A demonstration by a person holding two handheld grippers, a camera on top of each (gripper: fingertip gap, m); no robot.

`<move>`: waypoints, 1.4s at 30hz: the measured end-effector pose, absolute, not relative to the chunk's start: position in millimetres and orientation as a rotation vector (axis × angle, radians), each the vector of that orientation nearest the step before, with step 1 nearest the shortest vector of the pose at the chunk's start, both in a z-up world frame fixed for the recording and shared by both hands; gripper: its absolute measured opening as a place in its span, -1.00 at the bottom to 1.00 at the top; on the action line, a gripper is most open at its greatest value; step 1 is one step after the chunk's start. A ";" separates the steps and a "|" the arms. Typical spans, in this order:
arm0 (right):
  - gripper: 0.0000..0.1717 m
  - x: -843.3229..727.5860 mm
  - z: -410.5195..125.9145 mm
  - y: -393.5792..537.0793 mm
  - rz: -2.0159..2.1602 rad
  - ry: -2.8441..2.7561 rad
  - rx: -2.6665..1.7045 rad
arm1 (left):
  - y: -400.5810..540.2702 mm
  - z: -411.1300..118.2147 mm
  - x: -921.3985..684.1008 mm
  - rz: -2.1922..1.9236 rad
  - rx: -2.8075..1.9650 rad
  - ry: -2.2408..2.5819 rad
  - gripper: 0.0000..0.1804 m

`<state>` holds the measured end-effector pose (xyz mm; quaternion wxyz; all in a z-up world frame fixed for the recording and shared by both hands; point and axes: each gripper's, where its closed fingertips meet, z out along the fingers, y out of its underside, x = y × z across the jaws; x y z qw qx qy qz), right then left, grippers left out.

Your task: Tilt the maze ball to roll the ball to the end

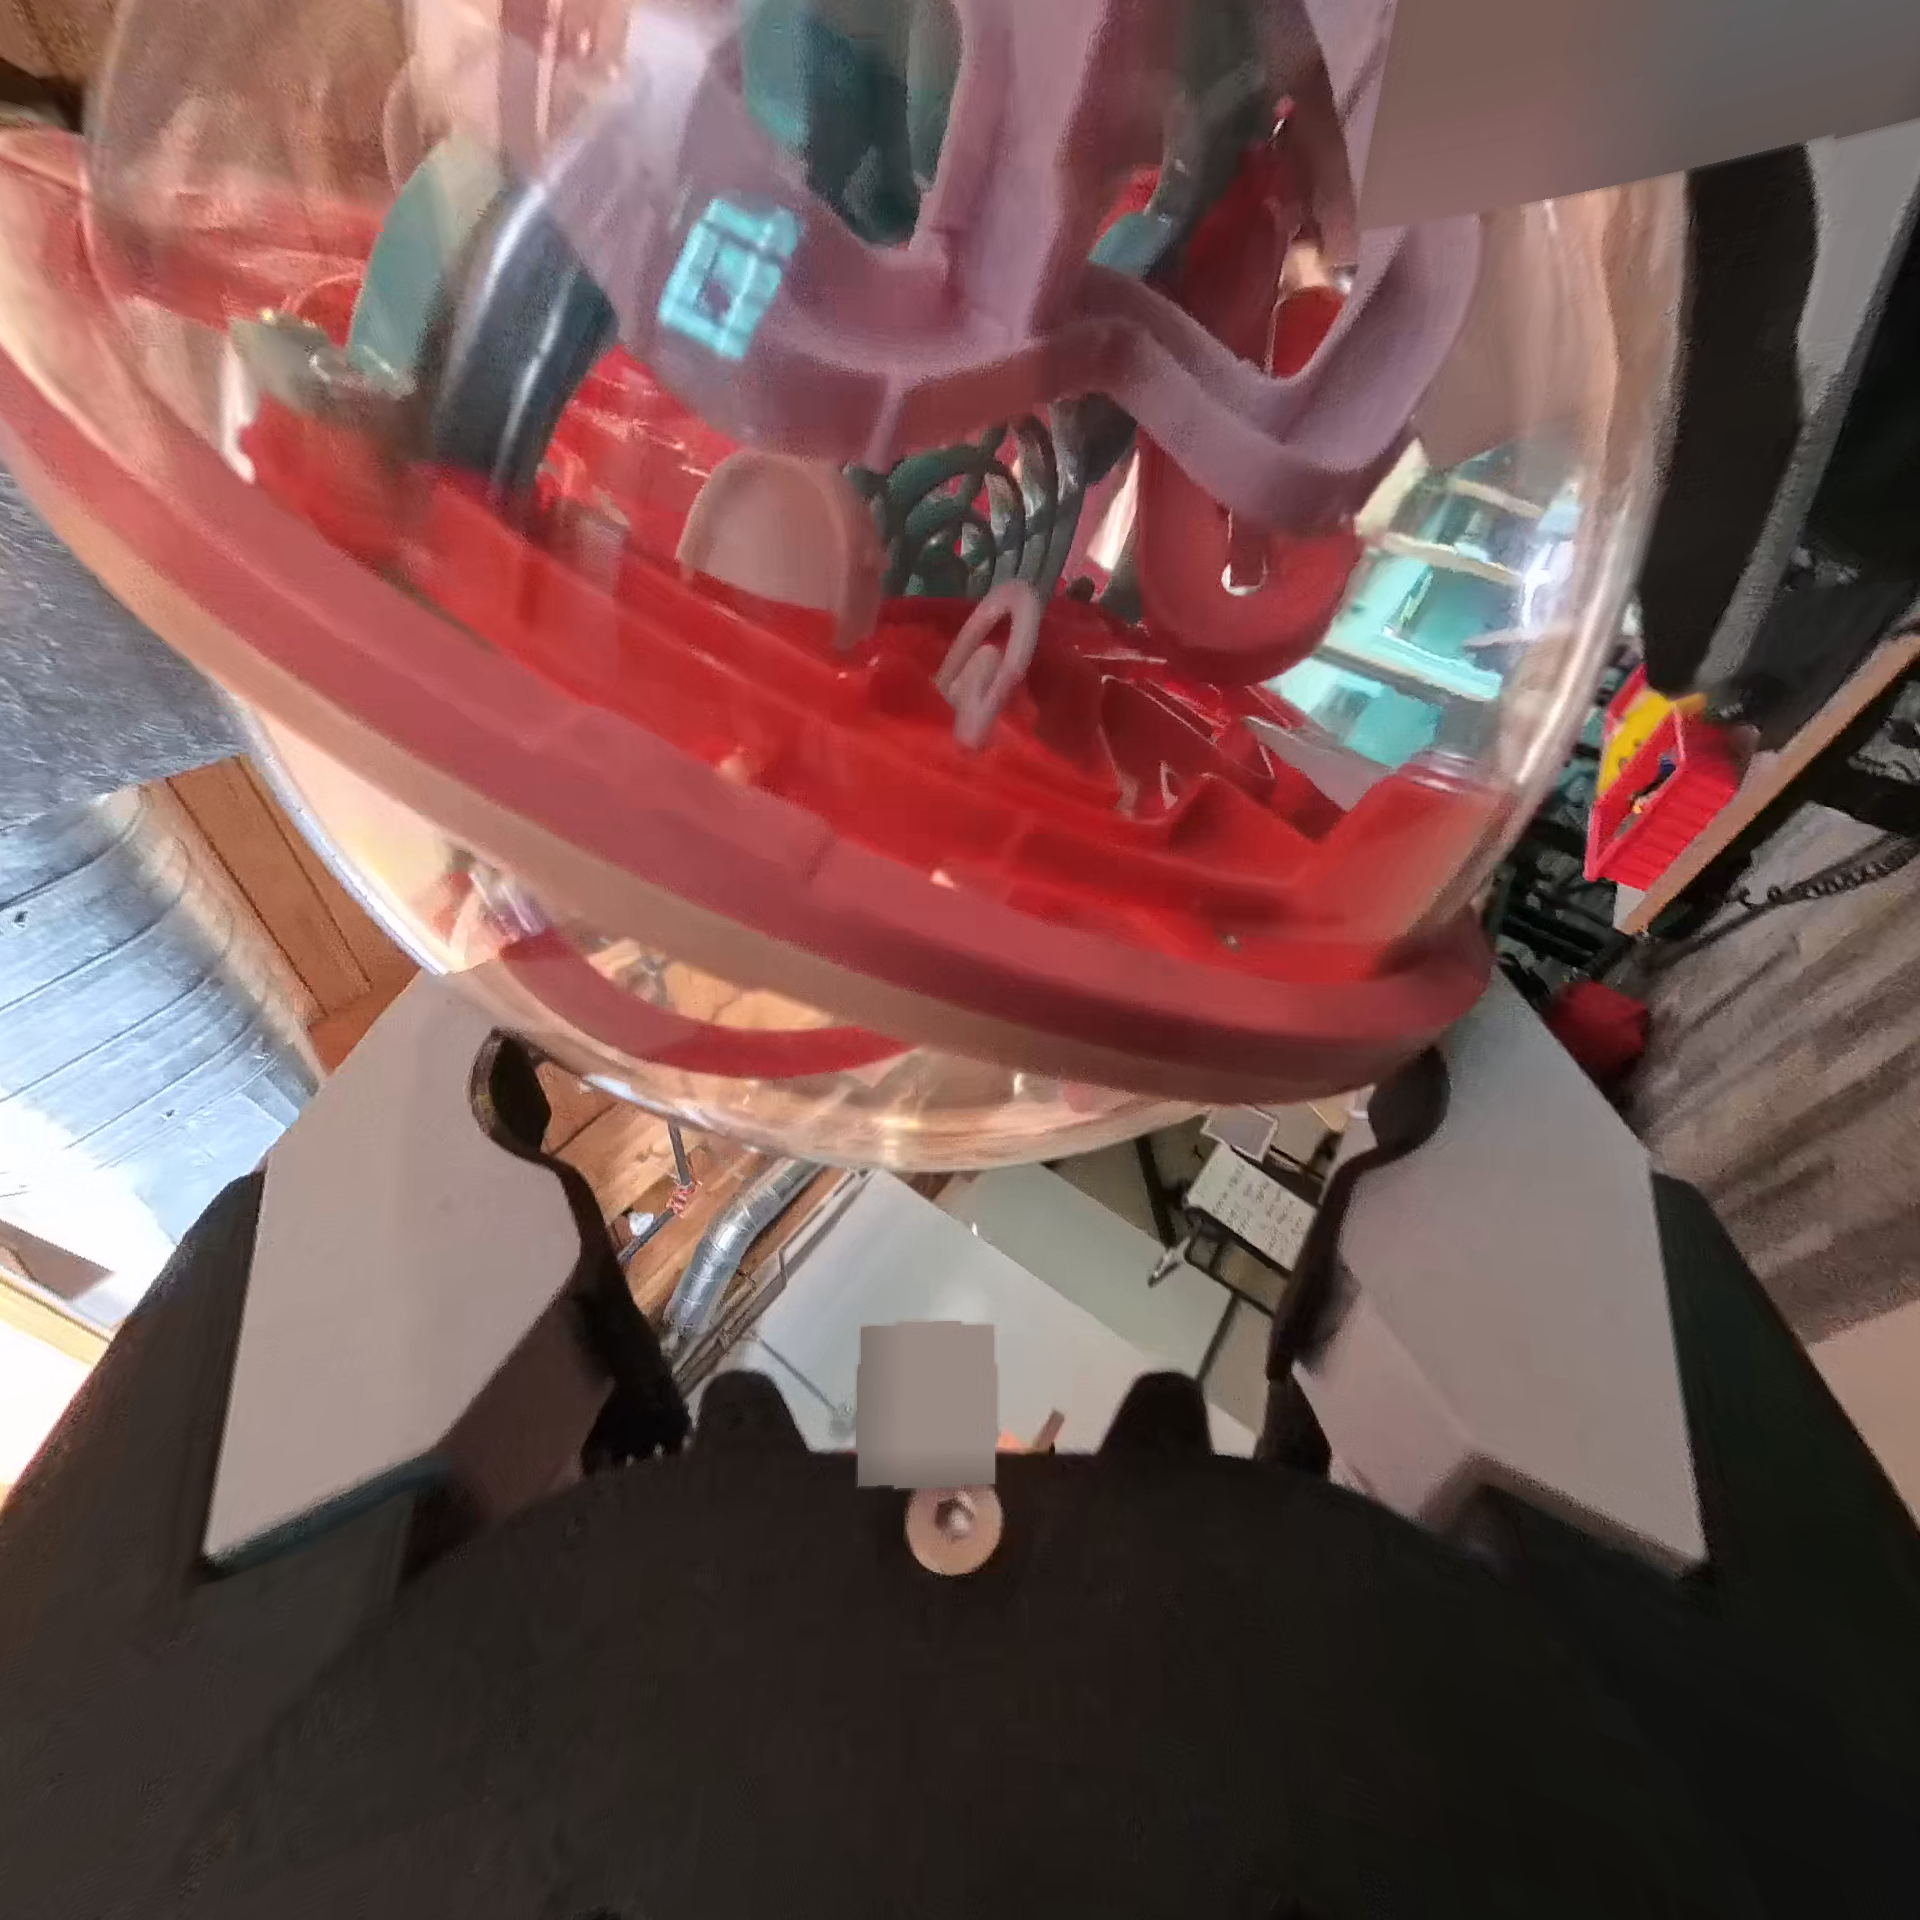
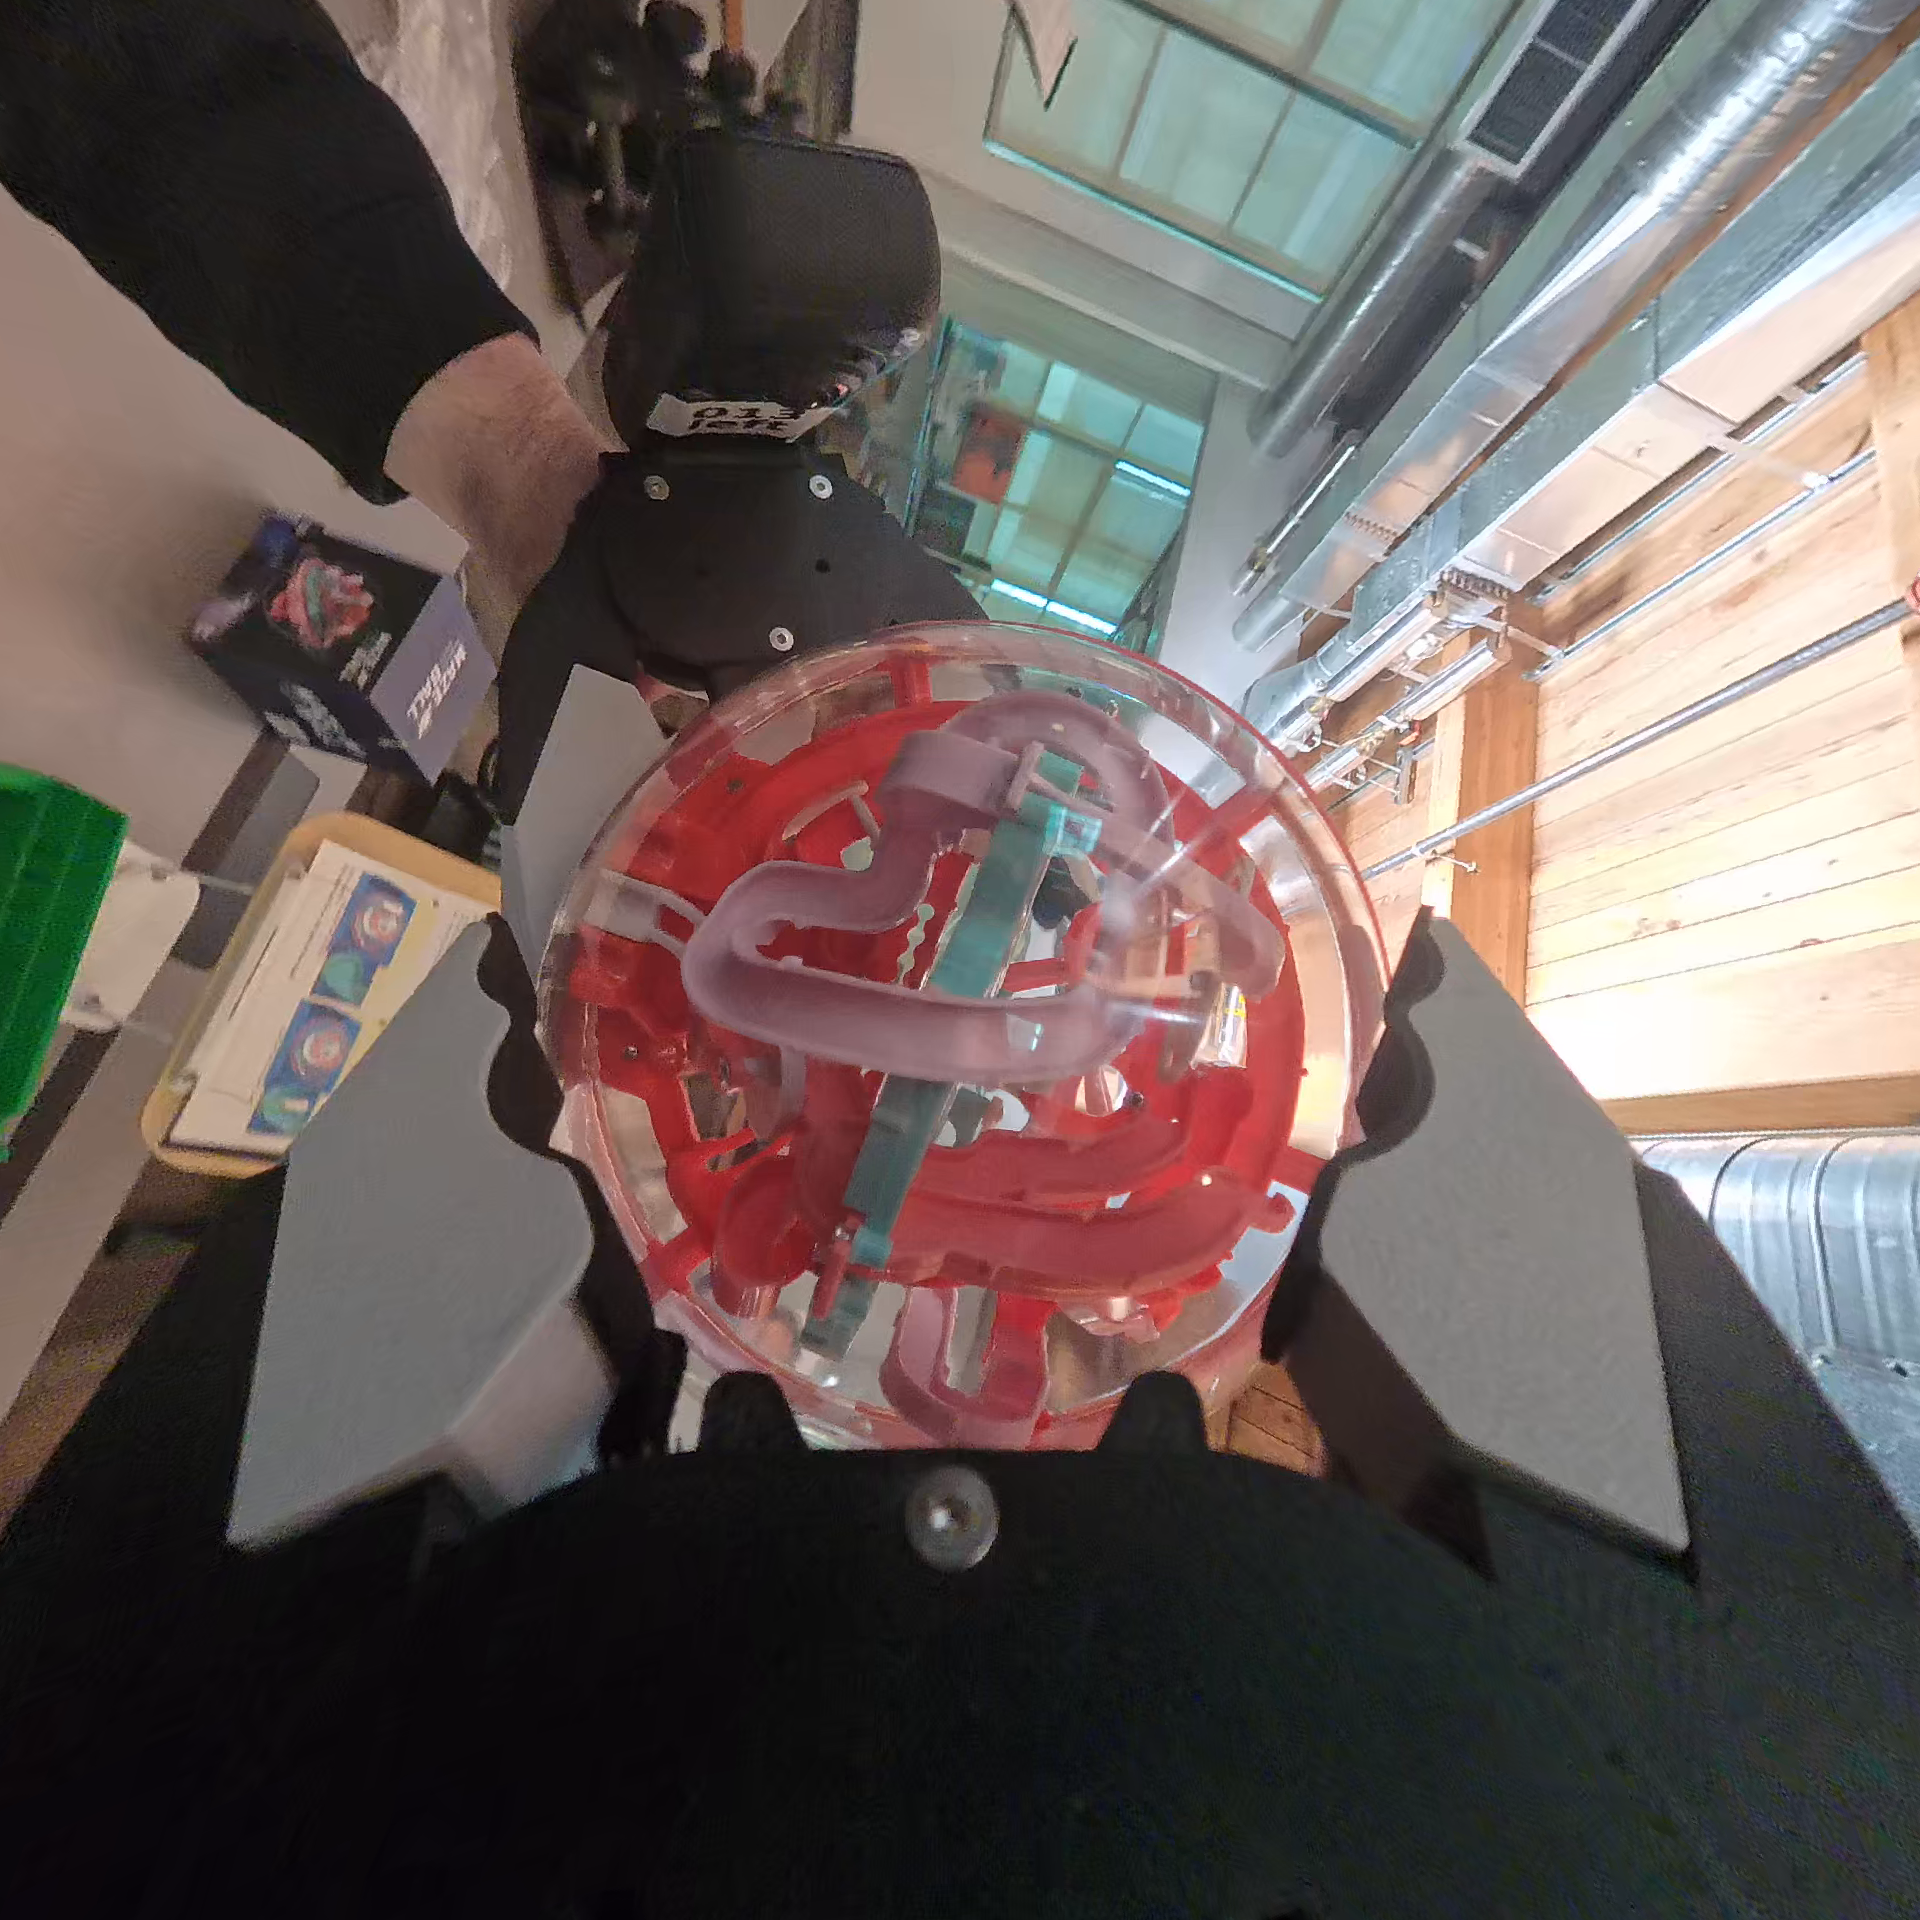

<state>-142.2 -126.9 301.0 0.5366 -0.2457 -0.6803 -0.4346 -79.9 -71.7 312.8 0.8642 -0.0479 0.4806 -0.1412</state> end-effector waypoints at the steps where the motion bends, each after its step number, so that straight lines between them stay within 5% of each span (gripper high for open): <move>1: 0.81 -142.3 301.4 -129.2 -1.062 -1.635 -0.594 | -74.1 314.9 -78.3 -0.308 -0.095 0.984 0.75; 42: 0.82 -121.5 179.1 33.6 -1.434 -2.138 -1.139 | 65.6 213.4 -41.0 -0.913 -0.276 0.372 0.74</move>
